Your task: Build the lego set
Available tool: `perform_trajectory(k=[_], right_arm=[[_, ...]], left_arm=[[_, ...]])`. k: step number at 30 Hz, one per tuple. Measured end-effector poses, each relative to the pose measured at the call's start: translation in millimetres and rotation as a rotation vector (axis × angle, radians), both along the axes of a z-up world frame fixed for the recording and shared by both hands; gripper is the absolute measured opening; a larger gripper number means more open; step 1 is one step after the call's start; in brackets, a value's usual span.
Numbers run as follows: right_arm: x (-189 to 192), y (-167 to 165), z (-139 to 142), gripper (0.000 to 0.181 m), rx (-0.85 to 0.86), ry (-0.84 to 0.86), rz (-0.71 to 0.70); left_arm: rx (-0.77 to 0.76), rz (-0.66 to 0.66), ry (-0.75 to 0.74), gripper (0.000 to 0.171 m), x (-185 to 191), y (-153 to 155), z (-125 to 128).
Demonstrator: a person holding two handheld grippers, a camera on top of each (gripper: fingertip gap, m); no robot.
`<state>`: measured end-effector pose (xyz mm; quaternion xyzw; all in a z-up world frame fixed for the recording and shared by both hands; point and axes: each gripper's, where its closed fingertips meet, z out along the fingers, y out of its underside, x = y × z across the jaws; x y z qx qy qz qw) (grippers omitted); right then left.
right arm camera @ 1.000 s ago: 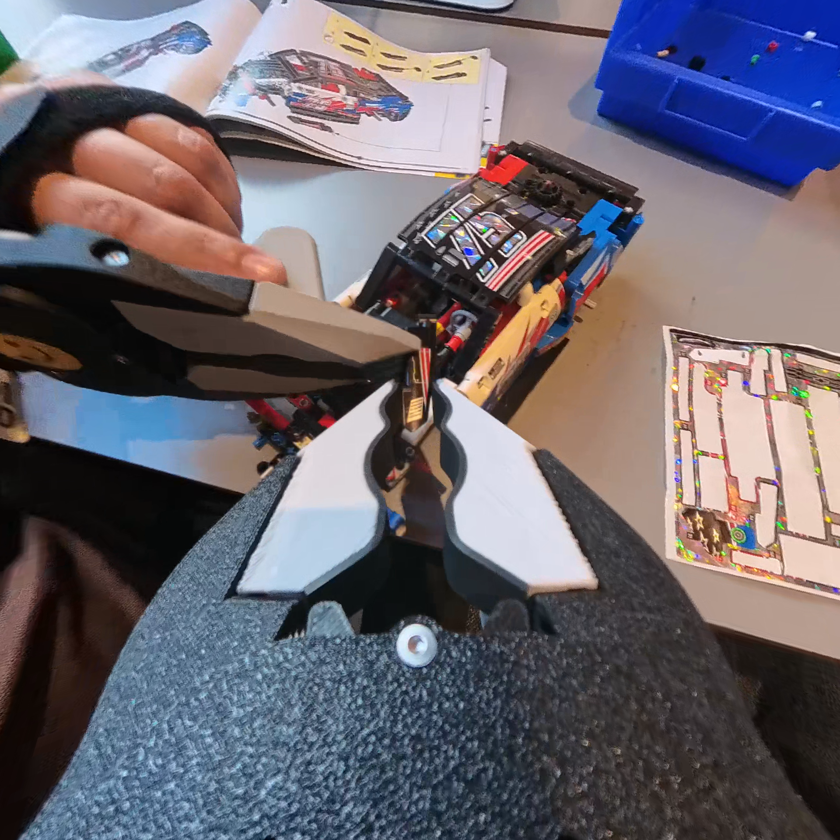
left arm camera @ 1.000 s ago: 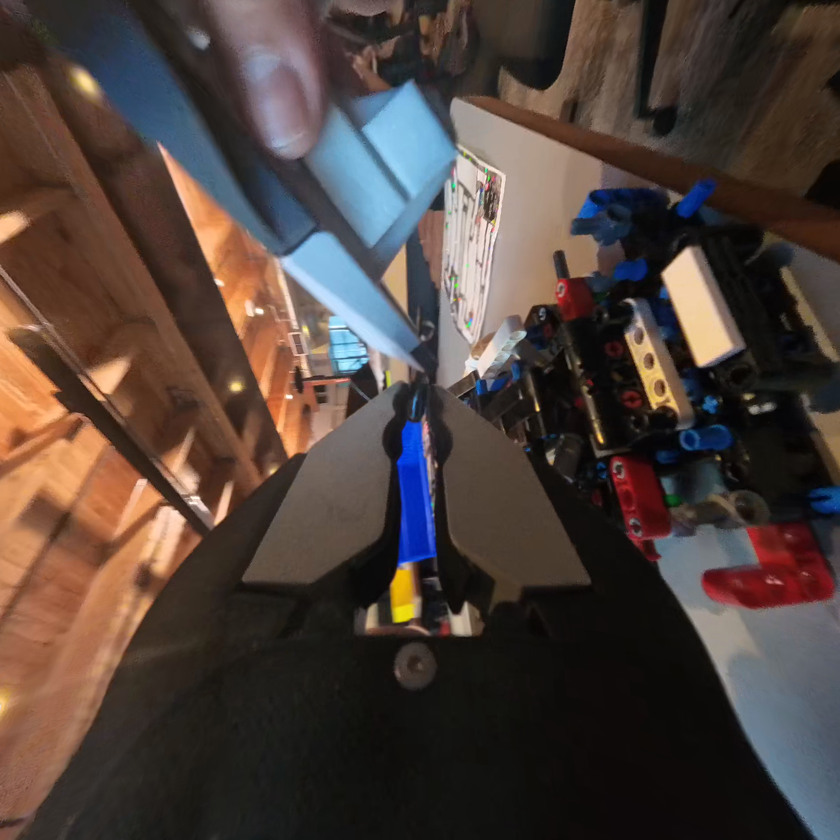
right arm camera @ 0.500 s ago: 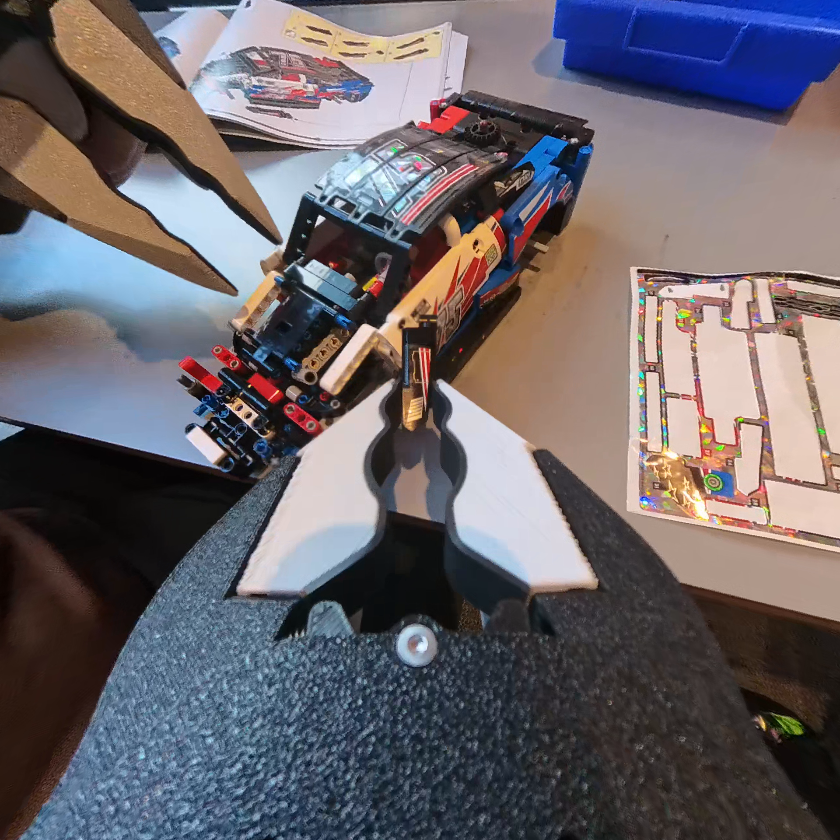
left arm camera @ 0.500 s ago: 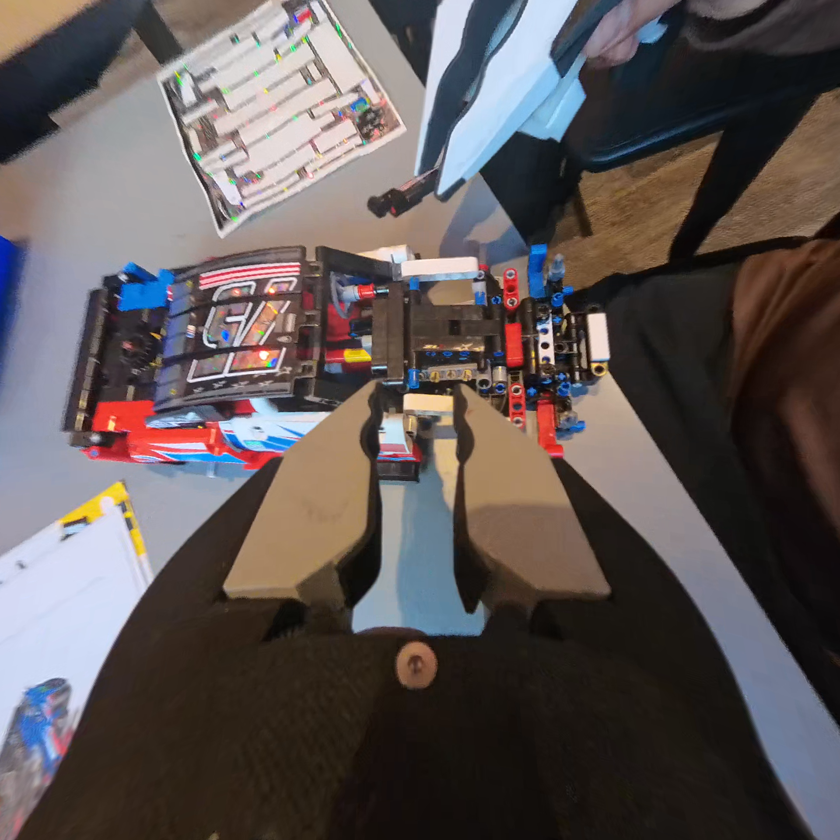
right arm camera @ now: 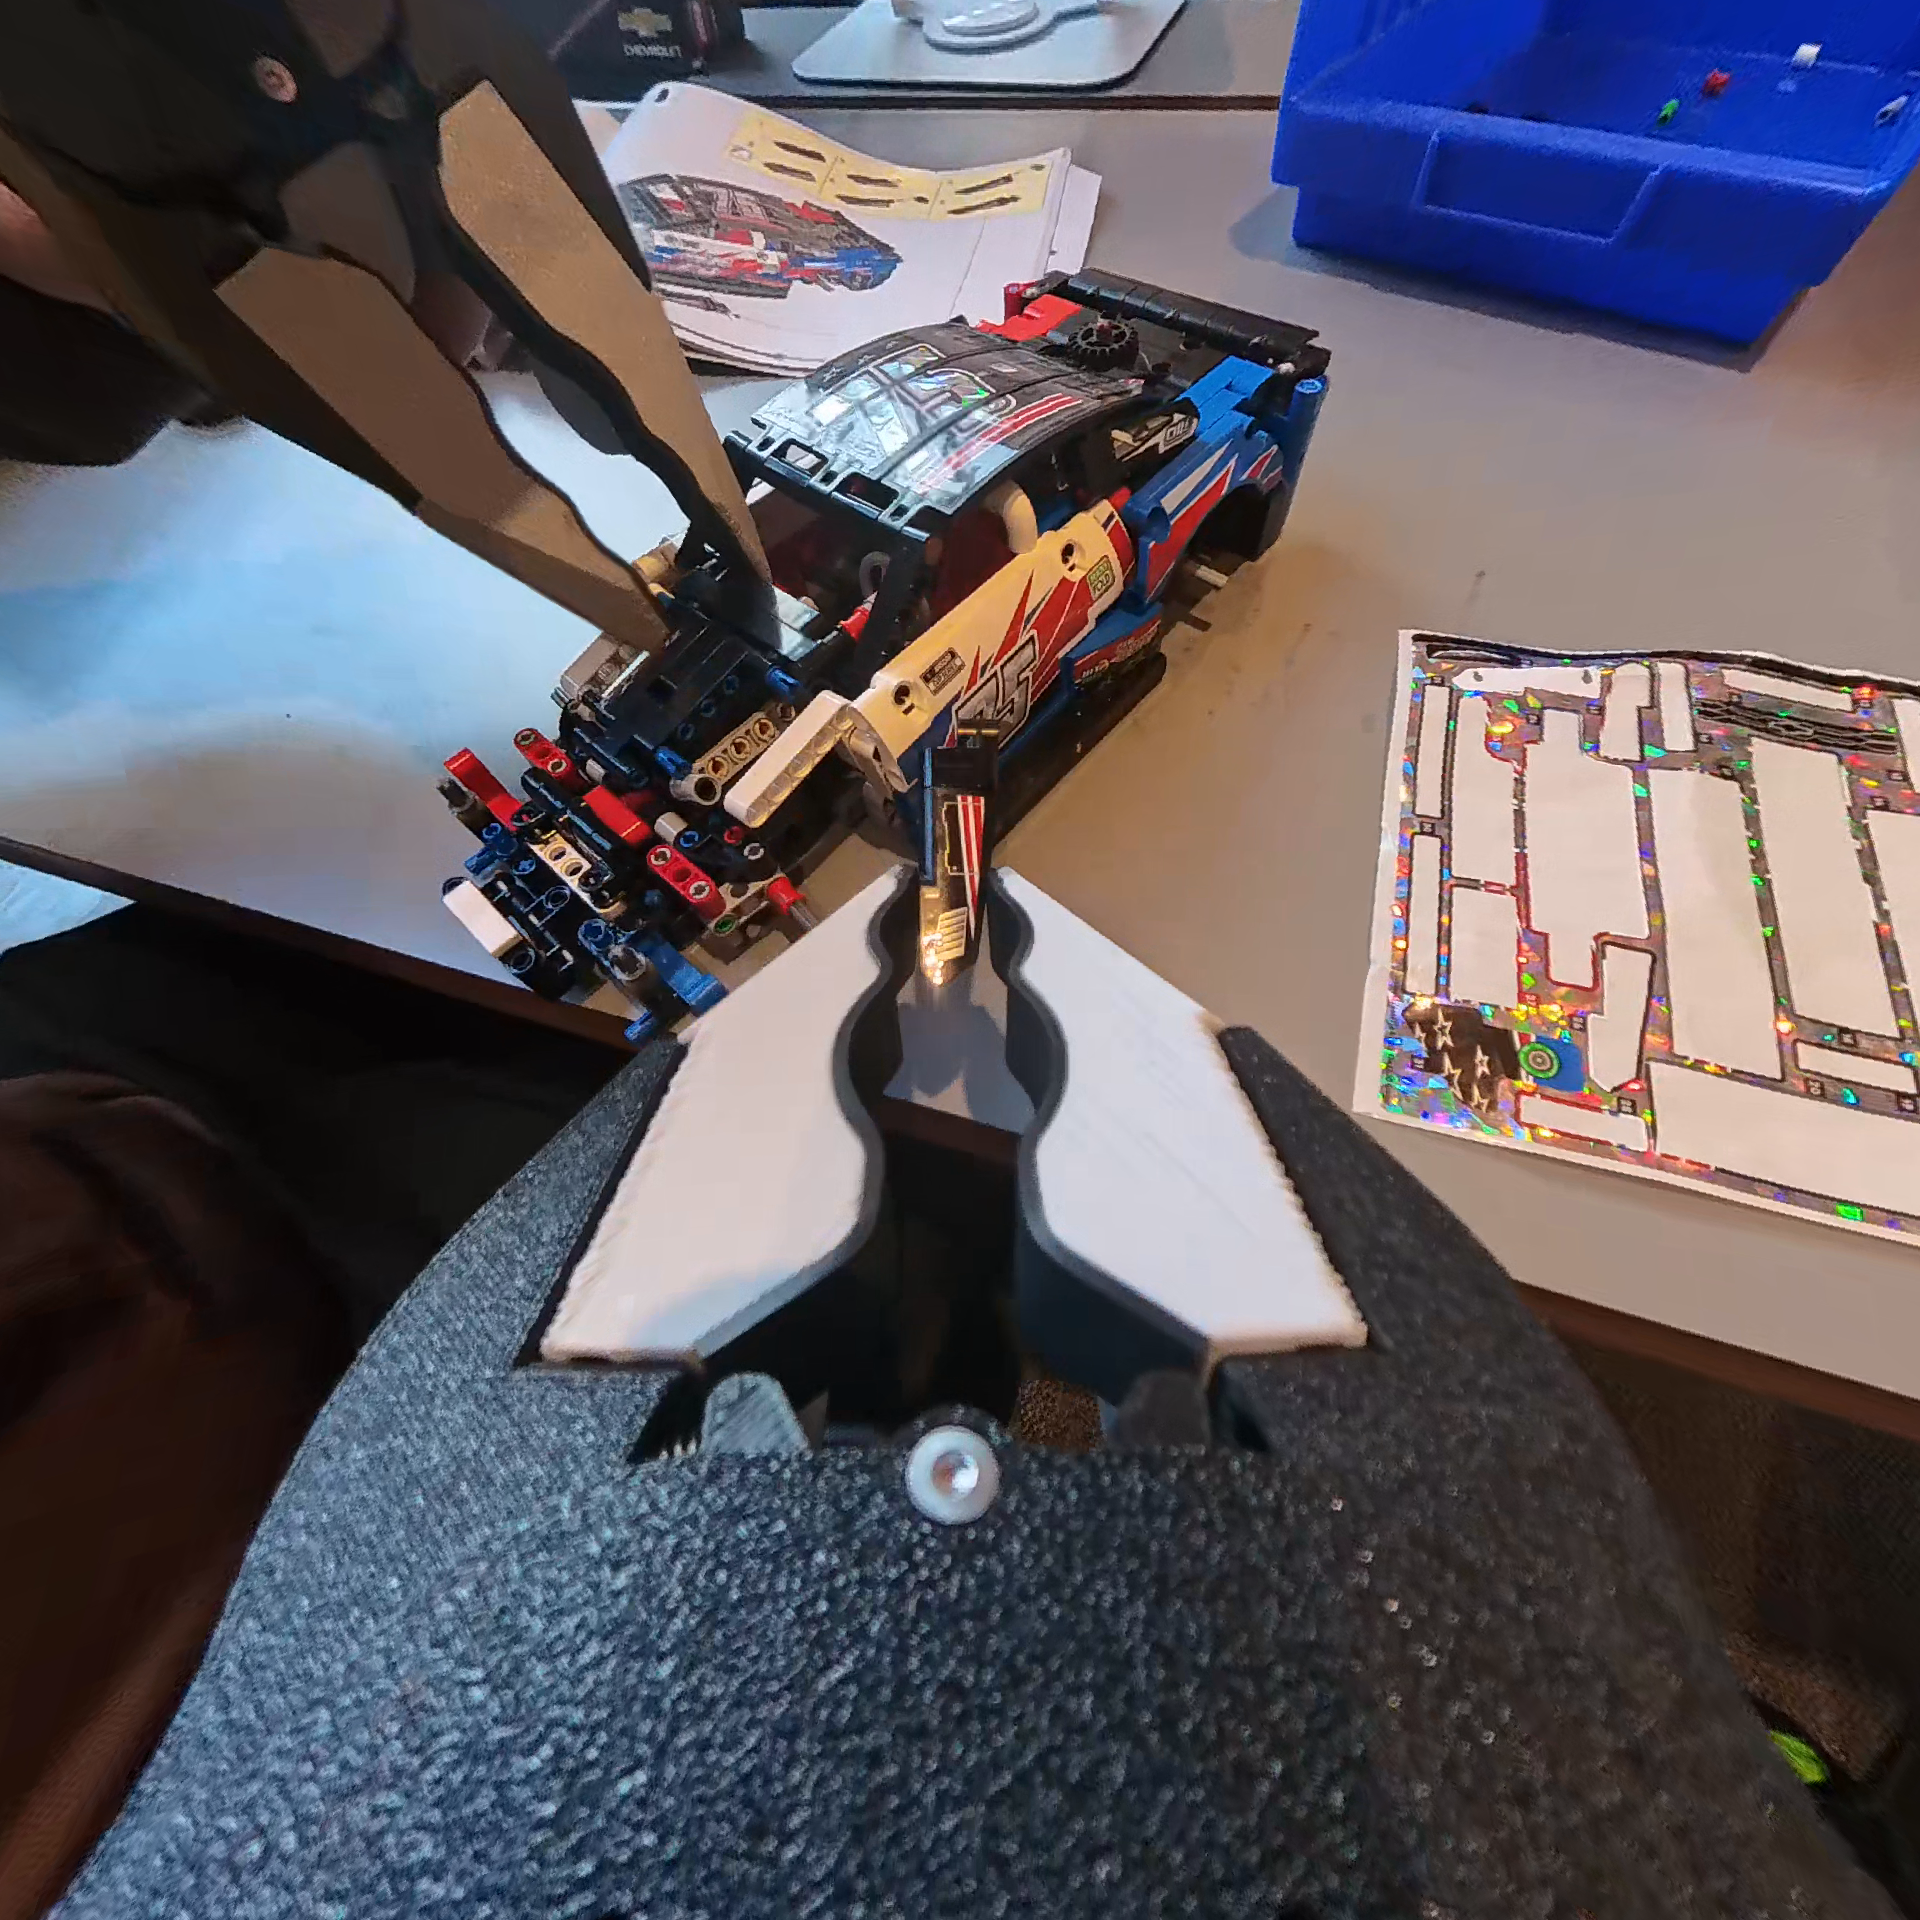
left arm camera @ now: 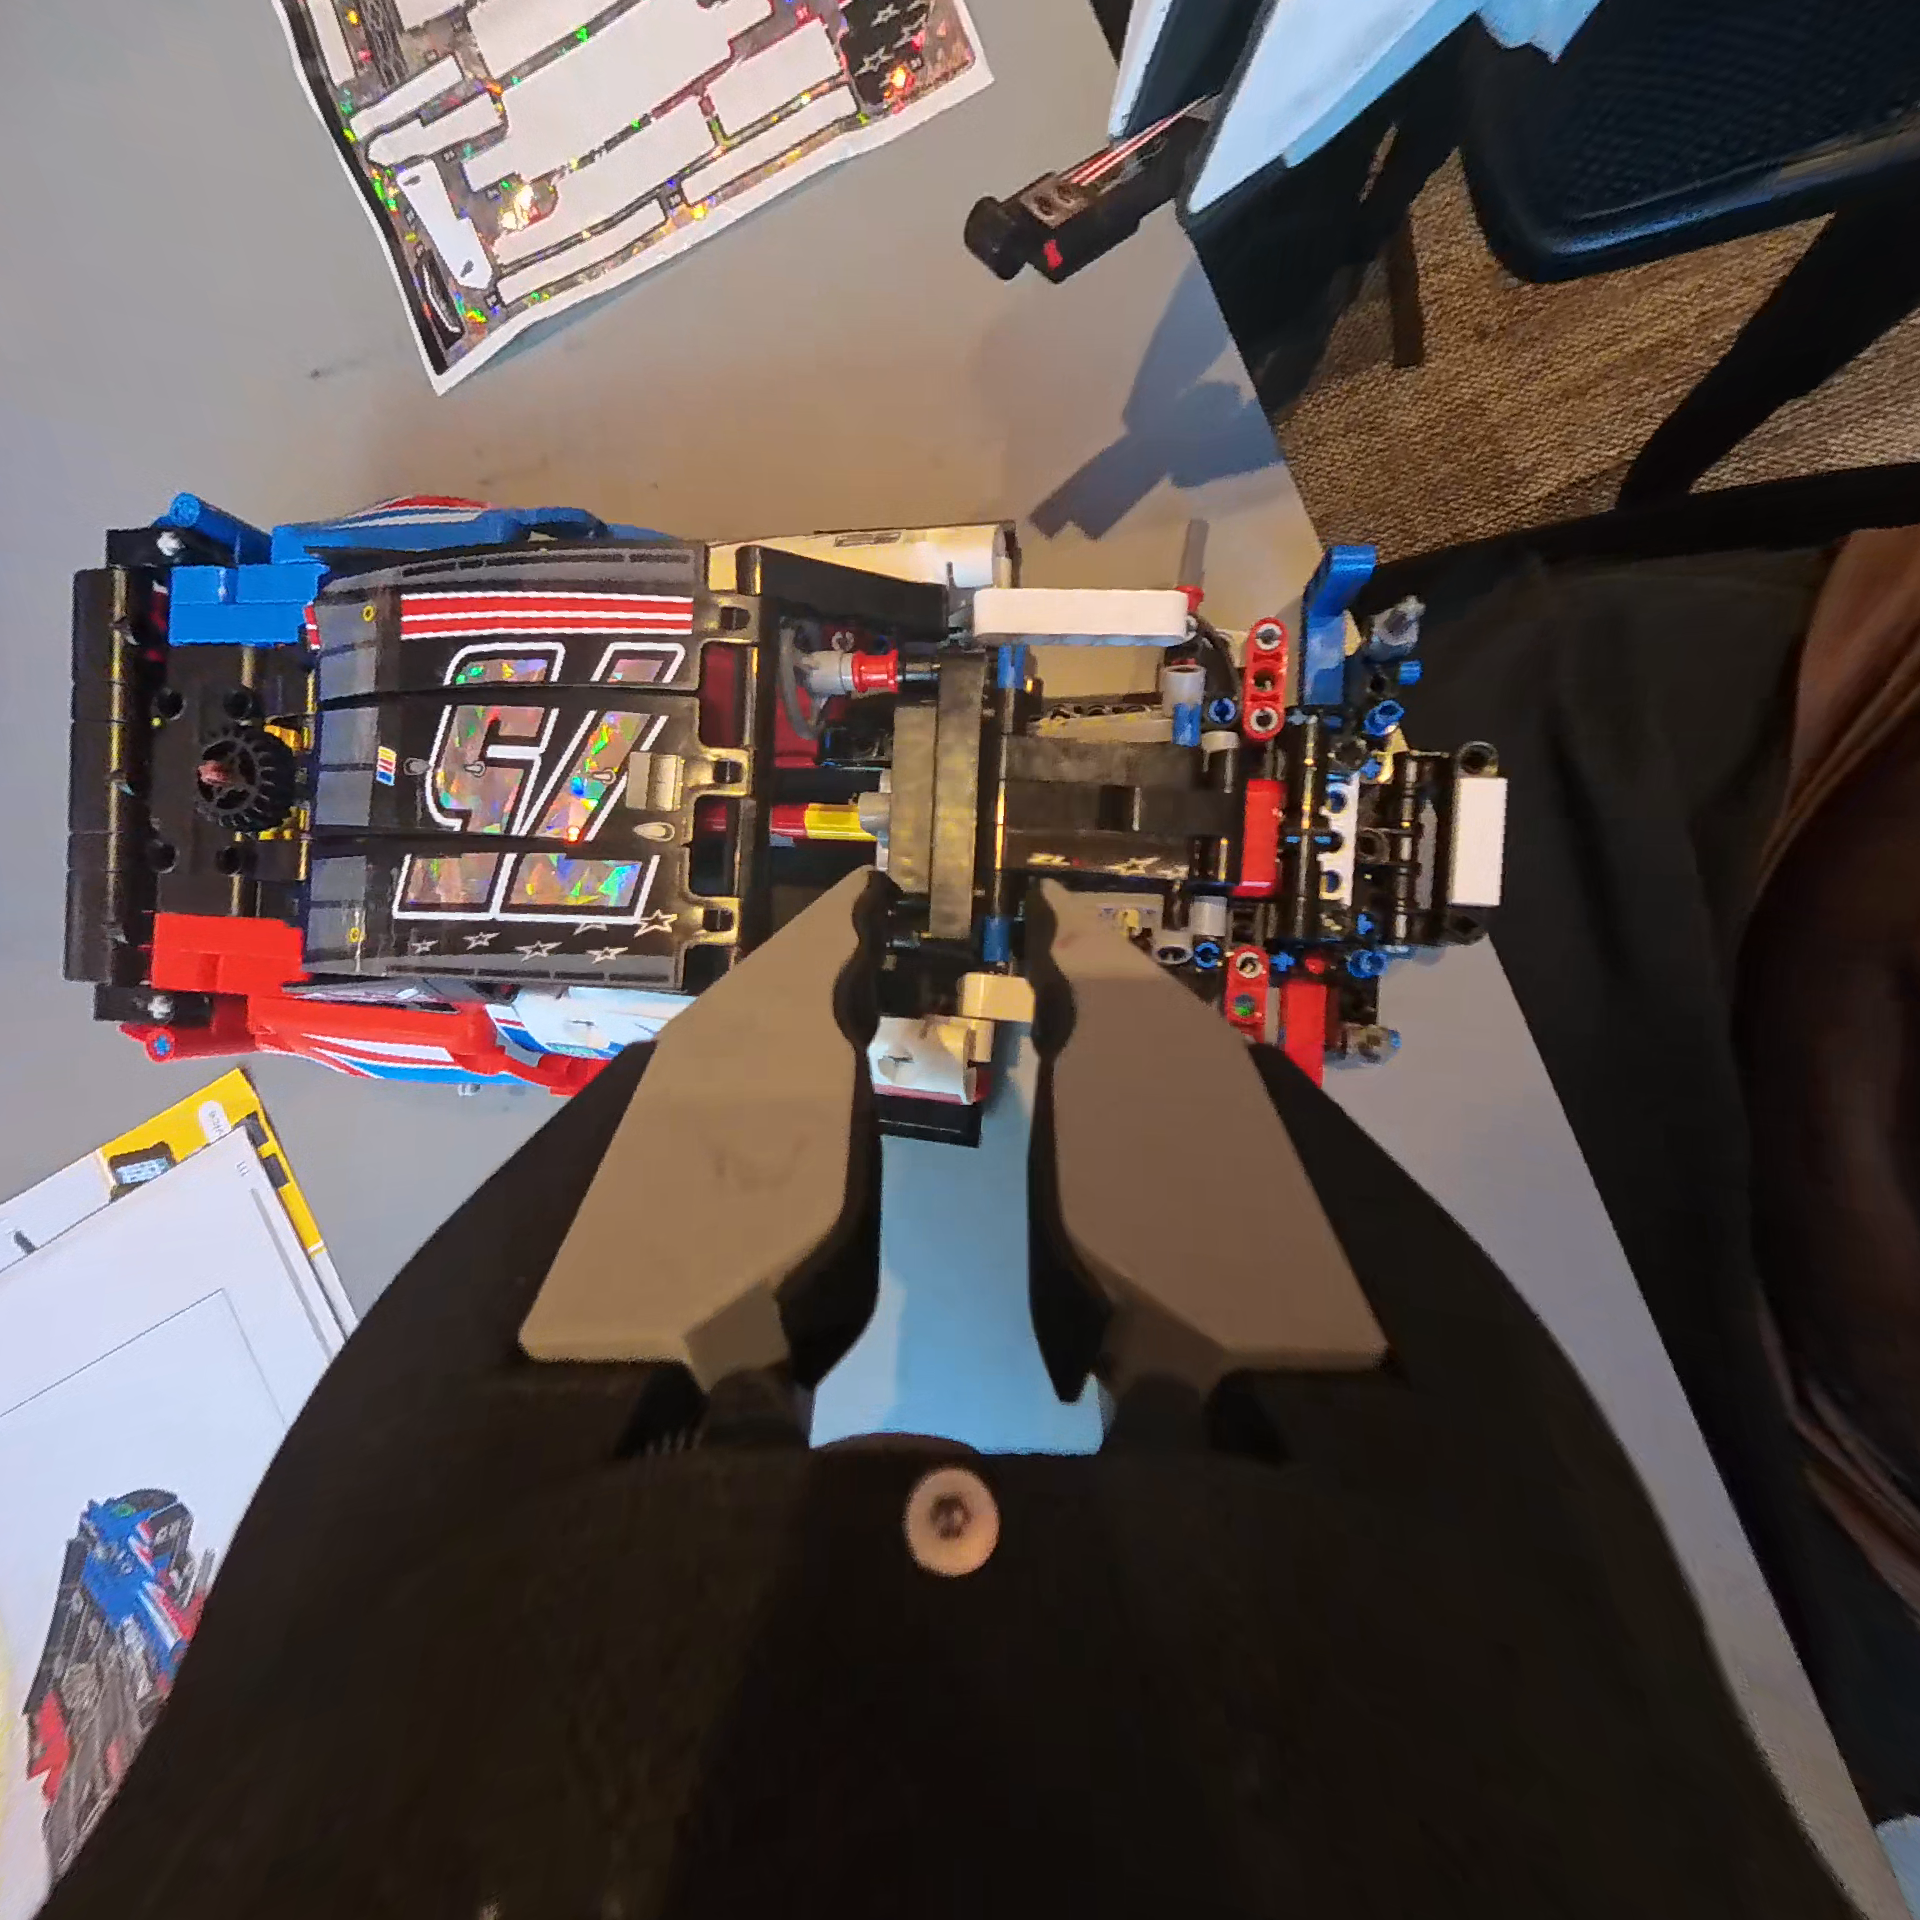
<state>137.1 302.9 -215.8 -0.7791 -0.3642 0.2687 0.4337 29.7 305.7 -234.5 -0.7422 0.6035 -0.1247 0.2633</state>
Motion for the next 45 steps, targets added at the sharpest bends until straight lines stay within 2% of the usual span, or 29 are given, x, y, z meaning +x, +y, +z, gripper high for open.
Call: perform_trajectory(k=[6, 13, 19, 25, 31, 34, 38, 41, 42, 44, 45], right_arm=[[3, -1, 6, 0.013, 0.000, 0.033, 0.035], [-7, -12, 5, 0.013, -0.007, 0.046, 0.105], [-35, -20, -14, 0.013, -0.054, -0.031, 0.198], [-80, -22, -27, 0.013, -0.050, -0.127, 0.306], [-112, -19, -39, 0.013, -0.094, -0.201, 0.359], [-112, 1, -41, 0.013, -0.067, -0.247, 0.323], [-91, 41, -20, 0.013, -0.001, -0.261, 0.226], [-65, 56, -4, 0.013, 0.005, -0.230, 0.166], [-55, 59, -1, 0.013, 0.007, -0.227, 0.148], [-37, 62, 3, 0.013, 0.008, -0.214, 0.125], [-28, 61, 5, 0.013, 0.009, -0.206, 0.112]], left_arm=[[-0.011, 0.011, 0.031, 0.021, -10, -10, 0], [-0.028, 0.010, 0.069, 0.021, -49, -50, 0], [-0.040, 0.065, 0.083, 0.021, -90, -91, 0], [-0.011, 0.222, 0.055, 0.021, -104, -112, 1], [0.048, 0.386, -0.041, 0.021, -89, -106, 2], [0.082, 0.435, -0.063, 0.021, -75, -93, 2], [0.077, 0.479, -0.096, 0.022, -45, -65, 1], [0.084, 0.472, -0.136, 0.024, -18, -39, 2], [0.089, 0.471, -0.138, 0.027, -12, -32, 2], [0.066, 0.451, -0.117, 0.046, -2, -28, 1], [0.069, 0.440, -0.132, 0.048, -1, -30, 5]])
